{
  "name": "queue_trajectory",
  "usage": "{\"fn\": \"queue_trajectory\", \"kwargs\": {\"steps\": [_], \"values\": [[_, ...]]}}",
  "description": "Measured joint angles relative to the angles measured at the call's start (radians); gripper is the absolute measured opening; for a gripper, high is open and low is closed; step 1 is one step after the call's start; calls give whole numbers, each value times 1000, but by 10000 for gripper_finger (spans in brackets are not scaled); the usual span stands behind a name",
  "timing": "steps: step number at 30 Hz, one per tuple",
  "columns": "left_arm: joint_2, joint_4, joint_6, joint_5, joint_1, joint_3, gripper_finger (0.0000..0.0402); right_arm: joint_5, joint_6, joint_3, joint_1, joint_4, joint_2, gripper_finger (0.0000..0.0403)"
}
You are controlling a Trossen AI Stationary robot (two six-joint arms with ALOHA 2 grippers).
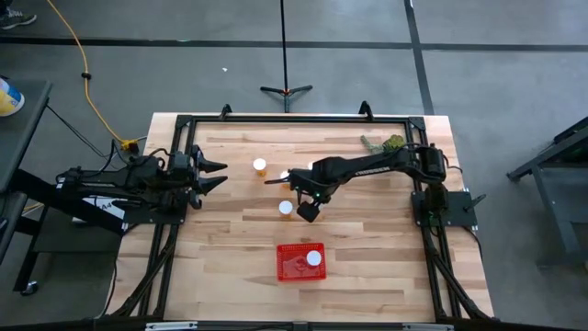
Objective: Pick and place pill bottles into a basket
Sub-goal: Put the orange pill bottle into the red basket
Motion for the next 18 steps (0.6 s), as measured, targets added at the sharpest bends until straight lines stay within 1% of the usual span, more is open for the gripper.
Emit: {"fn": "queue_trajectory", "kwargs": {"steps": [15, 18], "values": [[0, 1, 0, 2, 0, 0, 211, -10, -4, 0, 2, -5, 18, 309], [0, 2, 0, 2, 0, 0, 211, -12, -6, 0, 2, -11, 18, 301]]}}
